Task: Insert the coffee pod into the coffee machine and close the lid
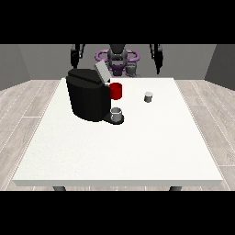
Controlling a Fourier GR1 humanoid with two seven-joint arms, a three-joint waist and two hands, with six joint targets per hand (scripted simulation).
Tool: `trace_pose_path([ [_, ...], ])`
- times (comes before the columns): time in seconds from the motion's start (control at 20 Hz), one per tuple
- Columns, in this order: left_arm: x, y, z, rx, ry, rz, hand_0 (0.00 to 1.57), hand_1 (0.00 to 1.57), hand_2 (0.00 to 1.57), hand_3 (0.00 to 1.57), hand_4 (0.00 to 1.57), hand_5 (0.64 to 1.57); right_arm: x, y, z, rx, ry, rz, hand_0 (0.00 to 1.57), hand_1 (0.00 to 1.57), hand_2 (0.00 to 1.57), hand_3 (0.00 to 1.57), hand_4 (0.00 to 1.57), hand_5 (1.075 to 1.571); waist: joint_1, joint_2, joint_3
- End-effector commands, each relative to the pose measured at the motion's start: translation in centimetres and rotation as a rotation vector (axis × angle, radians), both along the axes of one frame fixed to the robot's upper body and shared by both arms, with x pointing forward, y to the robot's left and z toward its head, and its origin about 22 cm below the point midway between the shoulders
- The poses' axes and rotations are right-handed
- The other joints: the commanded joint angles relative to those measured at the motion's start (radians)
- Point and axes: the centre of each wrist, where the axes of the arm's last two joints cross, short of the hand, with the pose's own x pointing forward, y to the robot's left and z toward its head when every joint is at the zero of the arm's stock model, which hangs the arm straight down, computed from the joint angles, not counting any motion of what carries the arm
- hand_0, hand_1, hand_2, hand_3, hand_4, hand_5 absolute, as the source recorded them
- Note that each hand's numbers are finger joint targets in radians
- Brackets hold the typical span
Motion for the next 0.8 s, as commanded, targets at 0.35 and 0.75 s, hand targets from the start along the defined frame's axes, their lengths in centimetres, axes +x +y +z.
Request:
trace_pose_path([
  [0.35, -1.2, 3.5, 0.3, 0.306, -0.062, -0.233, 0.0, 0.0, 0.0, 0.0, 0.0, 1.571, -0.6, -0.9, -2.0, -0.069, 0.073, -0.236, 0.0, 0.0, 0.0, 0.0, 0.0, 1.571, 0.007, -0.044, -0.0058],
  [0.75, 4.2, 7.3, 4.0, 0.498, 0.005, -0.185, 0.0, 0.0, 0.0, 0.0, 0.0, 1.571, 1.6, 1.8, 0.0, -0.082, -0.014, -0.176, 0.0, 0.0, 0.0, 0.0, 0.0, 1.571, -0.077, 0.059, -0.0053],
])
